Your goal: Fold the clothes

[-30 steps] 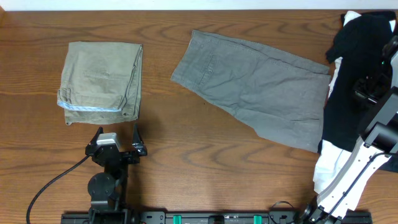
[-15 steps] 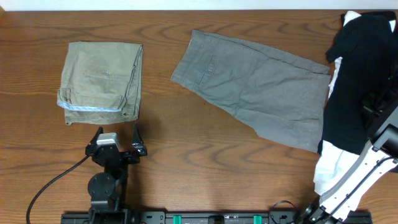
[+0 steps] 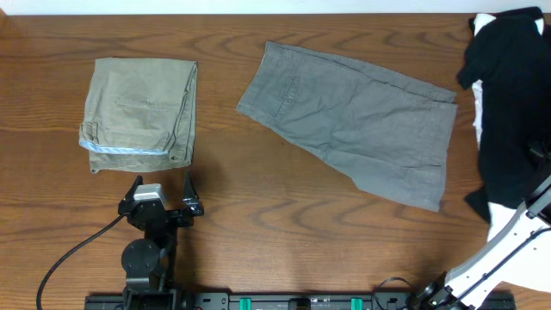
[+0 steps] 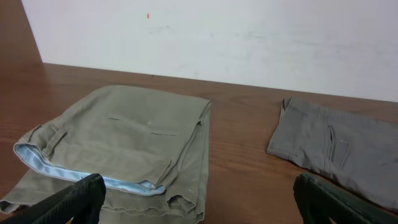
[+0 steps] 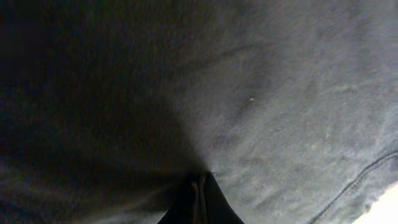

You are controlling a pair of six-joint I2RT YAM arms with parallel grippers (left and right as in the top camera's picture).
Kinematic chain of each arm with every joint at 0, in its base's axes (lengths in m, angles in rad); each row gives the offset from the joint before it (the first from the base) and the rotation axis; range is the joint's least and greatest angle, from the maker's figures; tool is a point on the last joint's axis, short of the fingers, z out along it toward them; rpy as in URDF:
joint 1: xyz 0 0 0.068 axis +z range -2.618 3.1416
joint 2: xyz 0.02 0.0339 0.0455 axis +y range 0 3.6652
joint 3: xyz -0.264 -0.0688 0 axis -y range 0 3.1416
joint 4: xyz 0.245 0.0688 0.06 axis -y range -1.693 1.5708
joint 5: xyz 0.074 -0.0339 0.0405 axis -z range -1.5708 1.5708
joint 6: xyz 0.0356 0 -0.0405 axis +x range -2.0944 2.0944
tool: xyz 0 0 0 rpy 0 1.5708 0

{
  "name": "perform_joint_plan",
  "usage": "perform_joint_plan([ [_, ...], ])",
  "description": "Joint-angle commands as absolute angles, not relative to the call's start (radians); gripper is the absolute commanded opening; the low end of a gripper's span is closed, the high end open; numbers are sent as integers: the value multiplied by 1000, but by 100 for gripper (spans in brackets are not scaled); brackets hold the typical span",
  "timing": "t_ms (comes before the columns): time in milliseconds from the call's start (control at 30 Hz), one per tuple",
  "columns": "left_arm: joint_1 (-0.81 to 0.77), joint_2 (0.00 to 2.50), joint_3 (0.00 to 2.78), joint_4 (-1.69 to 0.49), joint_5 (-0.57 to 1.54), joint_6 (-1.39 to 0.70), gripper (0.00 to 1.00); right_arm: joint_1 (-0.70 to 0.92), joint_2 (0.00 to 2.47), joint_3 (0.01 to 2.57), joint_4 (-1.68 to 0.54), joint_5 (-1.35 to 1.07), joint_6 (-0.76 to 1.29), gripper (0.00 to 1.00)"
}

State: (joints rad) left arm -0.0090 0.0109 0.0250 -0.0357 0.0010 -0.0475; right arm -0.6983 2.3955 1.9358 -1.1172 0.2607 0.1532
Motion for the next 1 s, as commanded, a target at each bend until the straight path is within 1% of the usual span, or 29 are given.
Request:
perform_joint_plan([
  [0,-13,4,4,-70,-4,-38,98,-697,2448,1930,-1050,236,64,1],
  [67,-13,4,4,-70,-4,-38,98,-692,2448,1956,-1050,215,61,1],
  [233,-13,4,4,-70,-4,-38,98,-664,2448,2112,-1142,141,61,1],
  [433,-13,4,4,-70,-4,-38,98,-592,2448,2402,-1349,92,1,1],
  [600,-13,4,4,-70,-4,-38,98,-490,2448,2596,-1505,-58,1,1],
  [700,-13,4,4,-70,-4,-38,98,-413,2448,2615,-1549,-120,2,1],
  [833,-13,4,4,-70,-4,-38,98,-307,2449,2556,-1567,-120,14,1],
  [967,-13,4,4,-70,-4,-38,98,-223,2449,2433,-1494,-61,14,1],
])
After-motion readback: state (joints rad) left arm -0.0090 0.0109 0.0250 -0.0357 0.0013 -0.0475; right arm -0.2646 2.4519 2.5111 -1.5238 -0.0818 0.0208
